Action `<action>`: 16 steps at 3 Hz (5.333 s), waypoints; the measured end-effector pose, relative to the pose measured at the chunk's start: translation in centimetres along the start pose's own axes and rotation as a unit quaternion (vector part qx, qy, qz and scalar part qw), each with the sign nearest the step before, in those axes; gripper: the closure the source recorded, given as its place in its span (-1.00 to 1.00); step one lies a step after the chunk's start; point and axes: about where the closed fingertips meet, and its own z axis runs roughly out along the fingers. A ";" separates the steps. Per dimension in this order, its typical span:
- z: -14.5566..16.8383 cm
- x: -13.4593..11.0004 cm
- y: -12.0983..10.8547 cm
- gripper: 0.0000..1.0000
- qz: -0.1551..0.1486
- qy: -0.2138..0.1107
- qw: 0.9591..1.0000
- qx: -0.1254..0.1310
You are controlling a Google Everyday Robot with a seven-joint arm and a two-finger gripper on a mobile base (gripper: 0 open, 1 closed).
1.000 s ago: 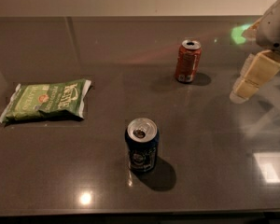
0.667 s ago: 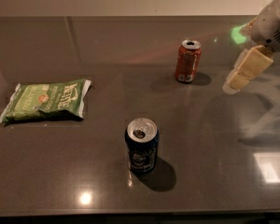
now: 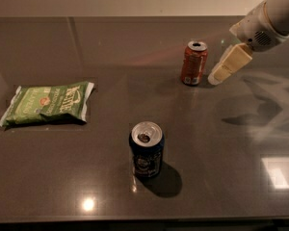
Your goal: Move coke can near green jalapeno chip bag
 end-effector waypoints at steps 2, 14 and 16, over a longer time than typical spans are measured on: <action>5.2 -1.7 -2.9 -1.00 0.030 -0.036 0.999 0.007; 13.4 -21.7 18.9 0.19 -0.176 -0.145 0.934 -0.277; 13.5 -20.4 18.3 -0.74 -0.189 -0.134 0.934 -0.274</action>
Offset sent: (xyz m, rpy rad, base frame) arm 0.0801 0.0266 -0.0354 0.1237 -0.0331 -0.0678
